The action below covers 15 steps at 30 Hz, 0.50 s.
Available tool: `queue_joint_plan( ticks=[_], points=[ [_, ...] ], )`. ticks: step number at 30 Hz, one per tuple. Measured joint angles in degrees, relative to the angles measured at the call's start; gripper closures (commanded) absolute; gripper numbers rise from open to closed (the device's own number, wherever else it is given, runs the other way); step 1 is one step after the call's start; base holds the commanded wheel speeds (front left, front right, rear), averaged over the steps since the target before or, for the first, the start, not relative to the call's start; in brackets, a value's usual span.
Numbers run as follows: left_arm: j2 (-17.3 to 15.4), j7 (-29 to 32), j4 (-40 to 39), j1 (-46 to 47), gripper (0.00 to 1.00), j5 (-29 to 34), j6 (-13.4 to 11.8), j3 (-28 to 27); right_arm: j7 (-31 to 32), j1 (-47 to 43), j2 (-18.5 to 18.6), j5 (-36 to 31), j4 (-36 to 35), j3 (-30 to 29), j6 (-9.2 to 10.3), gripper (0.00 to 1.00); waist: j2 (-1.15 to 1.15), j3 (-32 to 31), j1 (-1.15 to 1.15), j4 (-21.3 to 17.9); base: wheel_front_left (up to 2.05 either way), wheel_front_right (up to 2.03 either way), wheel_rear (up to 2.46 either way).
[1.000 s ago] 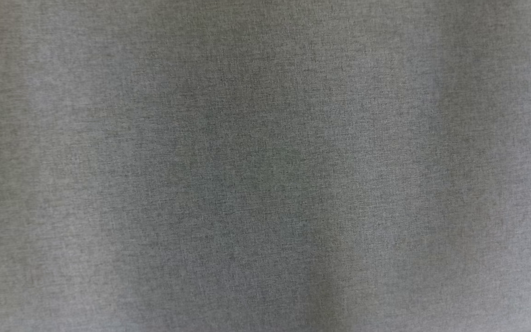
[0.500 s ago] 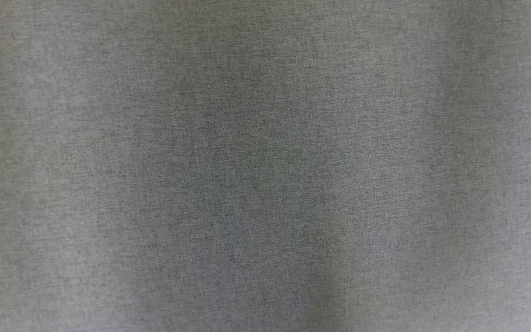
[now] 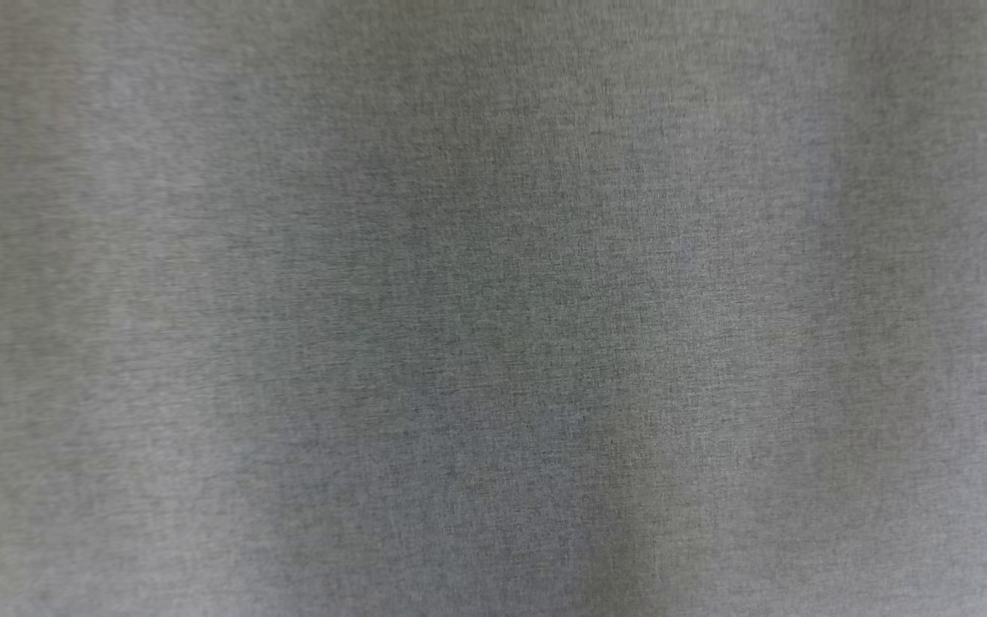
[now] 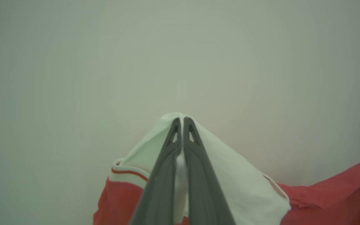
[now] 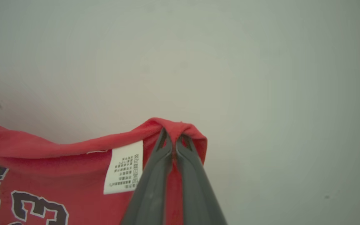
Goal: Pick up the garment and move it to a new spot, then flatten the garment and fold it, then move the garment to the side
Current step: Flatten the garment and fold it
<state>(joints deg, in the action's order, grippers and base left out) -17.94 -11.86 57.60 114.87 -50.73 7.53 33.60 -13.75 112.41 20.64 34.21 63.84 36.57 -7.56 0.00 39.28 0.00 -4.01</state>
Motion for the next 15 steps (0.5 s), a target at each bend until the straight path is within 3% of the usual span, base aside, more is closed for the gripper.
queue_joint_plan(
  ticks=[7,11,15],
  points=[
    [-3.71,-1.82,-9.58,-18.08,1.0,-5.32,0.0,3.11,-1.0,-16.07,1.4,5.6,-8.68,3.09,0.0,1.0,0.0,-4.76,-0.01,0.36,0.0,0.0,0.0],
    [-5.79,-2.76,-16.68,-29.0,1.0,-6.58,0.0,2.44,-1.22,-25.87,4.47,7.9,-15.5,4.69,0.0,1.0,0.0,-8.07,-0.01,0.27,0.0,0.0,0.0],
    [-7.1,-3.01,-25.75,-41.68,1.0,-7.88,-2.69,-0.9,-1.25,-35.85,7.47,9.17,-23.28,3.28,0.0,1.0,-0.01,-11.45,-0.02,0.34,0.0,0.0,0.0]
  ],
)
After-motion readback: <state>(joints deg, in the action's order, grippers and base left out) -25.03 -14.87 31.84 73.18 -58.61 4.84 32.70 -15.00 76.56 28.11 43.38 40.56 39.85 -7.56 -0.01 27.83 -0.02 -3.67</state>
